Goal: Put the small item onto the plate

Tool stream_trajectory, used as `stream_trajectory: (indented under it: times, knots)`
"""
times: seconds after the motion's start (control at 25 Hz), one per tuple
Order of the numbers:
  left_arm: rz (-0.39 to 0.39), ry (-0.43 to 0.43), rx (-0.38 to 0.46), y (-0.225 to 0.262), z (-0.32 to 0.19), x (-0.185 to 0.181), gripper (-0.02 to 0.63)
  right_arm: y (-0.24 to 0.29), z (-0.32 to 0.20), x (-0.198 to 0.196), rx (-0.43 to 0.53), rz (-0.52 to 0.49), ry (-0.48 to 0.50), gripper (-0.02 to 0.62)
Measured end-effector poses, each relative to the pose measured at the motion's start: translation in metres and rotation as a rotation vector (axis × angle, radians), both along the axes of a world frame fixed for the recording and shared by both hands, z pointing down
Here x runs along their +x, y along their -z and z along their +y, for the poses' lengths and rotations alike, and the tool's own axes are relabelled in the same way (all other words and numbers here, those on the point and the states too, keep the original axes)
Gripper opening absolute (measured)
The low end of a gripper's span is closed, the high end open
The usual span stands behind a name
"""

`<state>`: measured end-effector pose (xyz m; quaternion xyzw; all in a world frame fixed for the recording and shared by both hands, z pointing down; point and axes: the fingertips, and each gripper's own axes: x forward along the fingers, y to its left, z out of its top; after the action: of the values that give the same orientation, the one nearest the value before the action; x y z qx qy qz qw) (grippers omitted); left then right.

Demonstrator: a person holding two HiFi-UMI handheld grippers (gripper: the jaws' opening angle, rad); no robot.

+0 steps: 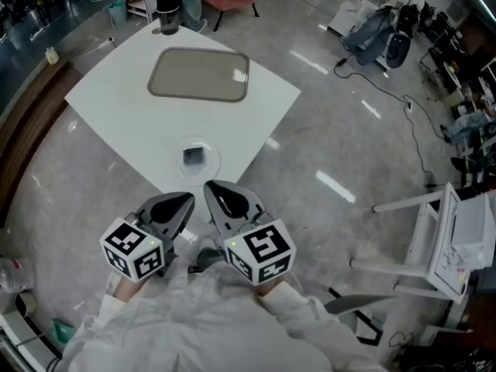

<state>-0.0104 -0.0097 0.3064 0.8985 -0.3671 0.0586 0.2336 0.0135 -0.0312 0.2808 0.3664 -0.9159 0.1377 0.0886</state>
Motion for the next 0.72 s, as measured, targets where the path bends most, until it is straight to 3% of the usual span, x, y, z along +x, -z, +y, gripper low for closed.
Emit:
stream_trajectory:
  times: [0.72]
  knots:
    - [0.001, 0.001, -0.051, -0.013, -0.004, 0.004, 0.009, -0.02, -0.002, -0.001, -0.065, 0.002, 0.005, 0.015]
